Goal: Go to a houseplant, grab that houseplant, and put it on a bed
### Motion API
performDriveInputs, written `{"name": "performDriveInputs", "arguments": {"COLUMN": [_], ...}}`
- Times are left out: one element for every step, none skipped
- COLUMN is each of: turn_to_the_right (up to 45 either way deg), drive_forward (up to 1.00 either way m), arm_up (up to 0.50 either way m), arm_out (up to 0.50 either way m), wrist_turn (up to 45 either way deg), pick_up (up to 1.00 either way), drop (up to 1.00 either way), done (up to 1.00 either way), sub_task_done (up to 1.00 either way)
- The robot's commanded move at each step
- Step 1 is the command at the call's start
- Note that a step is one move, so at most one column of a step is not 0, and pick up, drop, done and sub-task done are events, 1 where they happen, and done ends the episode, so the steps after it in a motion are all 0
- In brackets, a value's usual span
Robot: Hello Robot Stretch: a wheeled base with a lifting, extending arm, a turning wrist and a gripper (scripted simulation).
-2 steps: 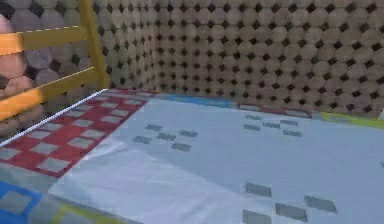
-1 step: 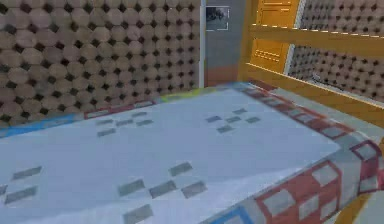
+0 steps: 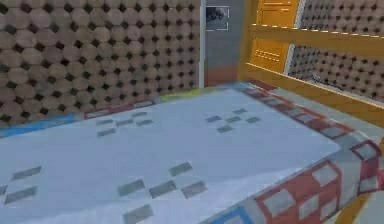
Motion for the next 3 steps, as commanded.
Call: {"name": "performDriveInputs", "arguments": {"turn_to_the_right": [-42.0,30.0,-15.0], "drive_forward": [0.00,0.00,0.00], "arm_up": [0.00,0.00,0.00], "arm_out": [0.00,0.00,0.00], "wrist_turn": [0.0,0.0,0.0], "pick_up": [0.00,0.00,0.00], "drop": [0.00,0.00,0.00], "done": [0.00,0.00,0.00], "sub_task_done": [0.00,0.00,0.00]}}
